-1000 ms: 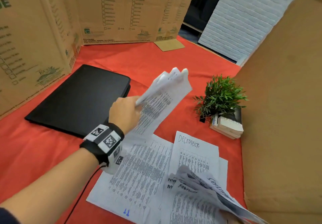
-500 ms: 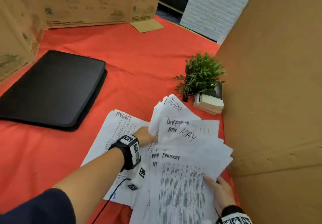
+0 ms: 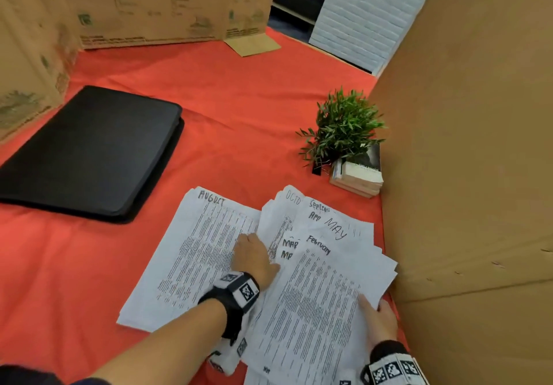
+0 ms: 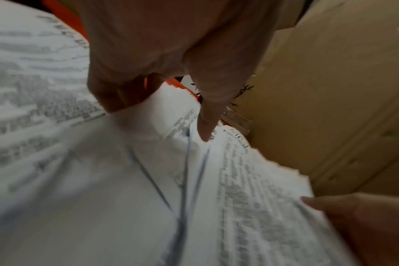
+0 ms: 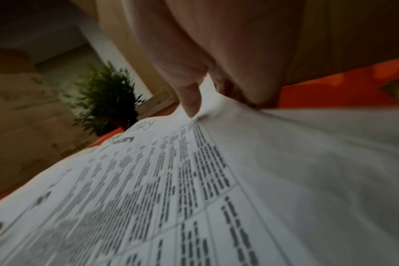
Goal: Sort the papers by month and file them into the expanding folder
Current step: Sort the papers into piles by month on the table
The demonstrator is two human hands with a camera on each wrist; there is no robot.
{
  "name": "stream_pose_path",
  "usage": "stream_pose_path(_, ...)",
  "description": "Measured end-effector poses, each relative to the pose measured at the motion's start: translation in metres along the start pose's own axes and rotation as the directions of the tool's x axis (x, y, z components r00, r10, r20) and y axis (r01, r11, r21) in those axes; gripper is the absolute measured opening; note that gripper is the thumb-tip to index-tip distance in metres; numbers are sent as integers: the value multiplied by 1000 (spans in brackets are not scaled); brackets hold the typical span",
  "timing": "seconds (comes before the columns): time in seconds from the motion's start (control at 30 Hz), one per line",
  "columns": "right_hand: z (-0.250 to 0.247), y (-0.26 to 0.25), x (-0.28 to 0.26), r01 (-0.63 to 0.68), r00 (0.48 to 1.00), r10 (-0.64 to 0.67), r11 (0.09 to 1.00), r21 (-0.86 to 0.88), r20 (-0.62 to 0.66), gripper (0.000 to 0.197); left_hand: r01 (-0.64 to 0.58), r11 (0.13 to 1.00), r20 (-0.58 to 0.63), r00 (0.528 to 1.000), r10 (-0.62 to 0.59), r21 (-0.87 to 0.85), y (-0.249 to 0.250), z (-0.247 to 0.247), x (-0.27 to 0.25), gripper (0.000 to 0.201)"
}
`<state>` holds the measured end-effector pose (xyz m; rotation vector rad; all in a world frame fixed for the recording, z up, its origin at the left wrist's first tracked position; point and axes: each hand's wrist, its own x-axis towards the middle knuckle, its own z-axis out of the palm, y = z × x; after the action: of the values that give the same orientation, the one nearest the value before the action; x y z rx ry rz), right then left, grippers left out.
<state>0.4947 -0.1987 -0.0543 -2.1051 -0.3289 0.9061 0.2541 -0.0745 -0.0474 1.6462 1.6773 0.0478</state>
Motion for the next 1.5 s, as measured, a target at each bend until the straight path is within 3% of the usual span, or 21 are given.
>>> stream_pose_path(0.1,10,1,2,-29,999,30,999,-36,17,41,3,999,4,1000,-2,-52,0,9,-5,83)
stream_pose_path(0.23,14,-5,1,-76,986,75,997,-1,147,42,-32,983,155,986,60,-180,0,12,-5,99)
stream_pose_path(0.3,13,-8,-2,-126,969,114,991,39,219,40,-39,976,181,980,79,-214,0,11,-5,93)
stream_pose_path(0.4,9,-11,-9,-165,956,137,983,86,259,42,-37,959,210,973,99,-282,-3,10,-1,67)
stream_pose_path(0.47,4,-17,-16,-140,956,107,984,105,271,45,-24,934,239,964,116,-357,-7,7,1,60)
stream_pose_path(0.53,-2,-34,-27,-88,954,42,986,142,297,44,9,867,275,950,148,-499,-12,0,2,66)
stream_pose_path(0.7,-25,-90,-73,45,895,-167,957,288,414,45,79,611,271,935,229,-788,-24,-24,-1,86)
stream_pose_path(0.77,-34,-101,-79,80,895,-224,931,356,386,48,52,596,284,910,303,-801,-22,-35,-6,82)
stream_pose_path(0.87,-25,-104,-80,48,894,-231,901,431,384,51,-15,588,316,833,454,-809,-9,-46,-13,73)
stream_pose_path(0.9,-16,-104,-82,49,896,-228,904,425,382,50,-54,604,303,828,472,-795,-3,-49,-16,71)
stream_pose_path(1.0,11,-115,-90,205,916,-314,902,379,250,45,-128,592,176,886,429,-796,4,-61,-15,60)
stream_pose_path(1.1,23,-144,-105,378,869,-464,847,375,173,35,-246,528,-7,911,413,-813,6,-95,-19,45)
stream_pose_path(1.2,30,-171,-126,484,791,-589,767,421,164,25,-370,448,-141,874,465,-814,7,-145,-33,46)
stream_pose_path(1.27,39,-181,-131,474,756,-619,743,472,215,25,-443,392,-216,837,503,-806,3,-175,-40,51)
stream_pose_path(1.37,61,-182,-129,458,739,-616,756,468,272,44,-521,371,-319,815,484,-769,-8,-201,-43,64)
stream_pose_path(1.5,94,-168,-129,468,747,-585,800,375,316,33,-539,421,-346,822,452,-730,-26,-205,-33,59)
